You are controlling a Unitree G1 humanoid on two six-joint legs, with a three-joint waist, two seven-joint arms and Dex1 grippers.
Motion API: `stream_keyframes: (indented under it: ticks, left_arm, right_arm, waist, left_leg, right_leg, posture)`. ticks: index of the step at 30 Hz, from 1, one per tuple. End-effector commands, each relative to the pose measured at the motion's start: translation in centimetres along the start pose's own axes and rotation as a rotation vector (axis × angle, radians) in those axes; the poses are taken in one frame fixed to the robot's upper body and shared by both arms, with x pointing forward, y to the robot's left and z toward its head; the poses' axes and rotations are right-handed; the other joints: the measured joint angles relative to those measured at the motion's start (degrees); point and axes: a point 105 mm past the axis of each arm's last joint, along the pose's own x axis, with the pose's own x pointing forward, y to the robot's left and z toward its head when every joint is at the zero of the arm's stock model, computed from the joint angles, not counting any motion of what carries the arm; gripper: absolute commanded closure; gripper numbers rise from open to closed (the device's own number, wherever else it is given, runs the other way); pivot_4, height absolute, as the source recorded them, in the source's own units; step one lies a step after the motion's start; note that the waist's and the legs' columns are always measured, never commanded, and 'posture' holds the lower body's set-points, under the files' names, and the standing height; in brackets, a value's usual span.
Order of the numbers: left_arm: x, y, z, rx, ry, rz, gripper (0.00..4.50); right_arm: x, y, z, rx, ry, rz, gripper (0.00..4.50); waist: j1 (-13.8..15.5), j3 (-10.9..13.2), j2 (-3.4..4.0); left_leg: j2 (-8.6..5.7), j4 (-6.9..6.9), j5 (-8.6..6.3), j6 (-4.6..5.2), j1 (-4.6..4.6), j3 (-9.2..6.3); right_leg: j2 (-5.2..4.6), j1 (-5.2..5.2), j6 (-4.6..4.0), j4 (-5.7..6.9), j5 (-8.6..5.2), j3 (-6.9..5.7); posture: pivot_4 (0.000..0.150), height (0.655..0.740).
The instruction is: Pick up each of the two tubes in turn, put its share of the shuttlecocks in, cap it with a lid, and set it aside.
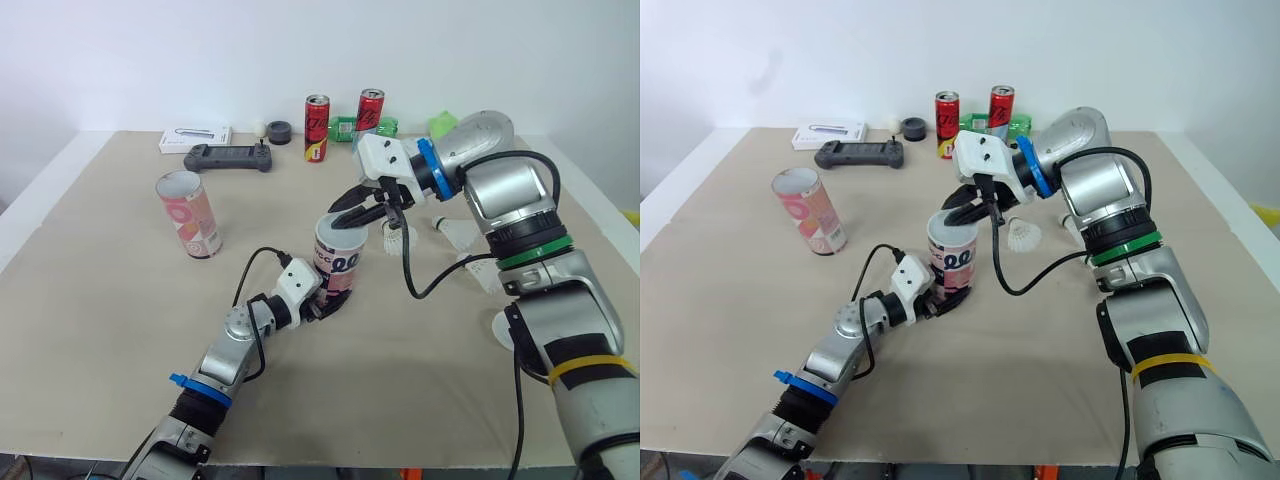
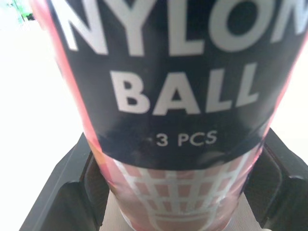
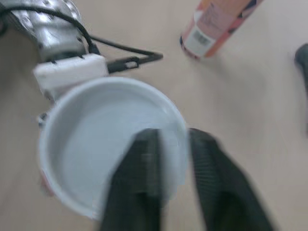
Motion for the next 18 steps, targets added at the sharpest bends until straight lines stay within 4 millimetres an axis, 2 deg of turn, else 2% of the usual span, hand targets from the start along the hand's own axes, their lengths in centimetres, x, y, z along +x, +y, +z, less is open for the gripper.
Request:
stream_keyframes:
  ticks: [1,4,8,12,15,18]
  left_arm:
    - [-0.1,-0.8,-2.8,-0.014,0.116,-0.019,1.32]
    - [-0.1,-0.8,-2.8,-0.013,0.113,-0.018,1.32]
    - [-0.1,-0.8,-2.8,-0.015,0.112,-0.017,1.32]
    - [-0.1,-0.8,-2.8,-0.016,0.111,-0.016,1.32]
    - [0.0,-0.8,-2.8,-0.015,0.111,-0.017,1.32]
    - [0.0,-0.8,-2.8,-0.016,0.110,-0.017,1.32]
  right_arm:
    - [-0.5,-0.1,0.2,-0.050,0.051,0.002,4.47]
    - [-0.6,-0.2,0.5,-0.060,0.033,-0.002,4.47]
    - [-1.8,-1.3,2.7,-0.100,-0.033,-0.070,4.47]
    - [-2.1,-1.4,3.4,-0.133,-0.053,-0.084,4.47]
    - [-2.4,-1.6,3.6,-0.139,-0.054,-0.102,3.42]
    - [-3.1,-1.9,4.0,-0.139,-0.059,-0.122,2.03]
  waist:
    - [0.1,0.0,-0.02]
    - [0.0,0.0,-0.02]
    - [0.0,0.2,-0.04]
    - [0.0,0.4,-0.07]
    - [0.0,0.5,0.00]
    - [0.0,0.5,-0.01]
  left_leg:
    - [-0.01,-0.06,-0.02,-0.02,0.00,-0.05]
    - [-0.02,-0.11,-0.02,-0.02,0.01,-0.07]
    - [-0.02,-0.11,-0.02,-0.02,0.02,-0.09]
    - [-0.02,-0.13,-0.02,-0.02,0.02,-0.09]
    - [-0.02,-0.16,-0.02,-0.02,0.01,-0.09]
    - [-0.03,-0.21,-0.02,-0.02,0.01,-0.12]
  right_leg:
    - [0.00,0.01,0.07,-0.01,-0.03,-0.01]
    - [-0.01,0.02,0.08,-0.01,-0.06,-0.02]
    - [0.00,0.01,-0.05,-0.01,-0.14,-0.03]
    - [0.00,-0.01,-0.05,-0.01,-0.14,-0.03]
    - [0.00,-0.01,0.01,-0.01,-0.11,-0.03]
    - [0.00,0.00,0.10,-0.01,-0.08,-0.05]
  posture:
    - [0.150,0.7400]
    - [0.150,0.7400]
    - [0.150,0.7400]
    - [0.150,0.7400]
    - [0.150,0.7400]
    - [0.150,0.7400]
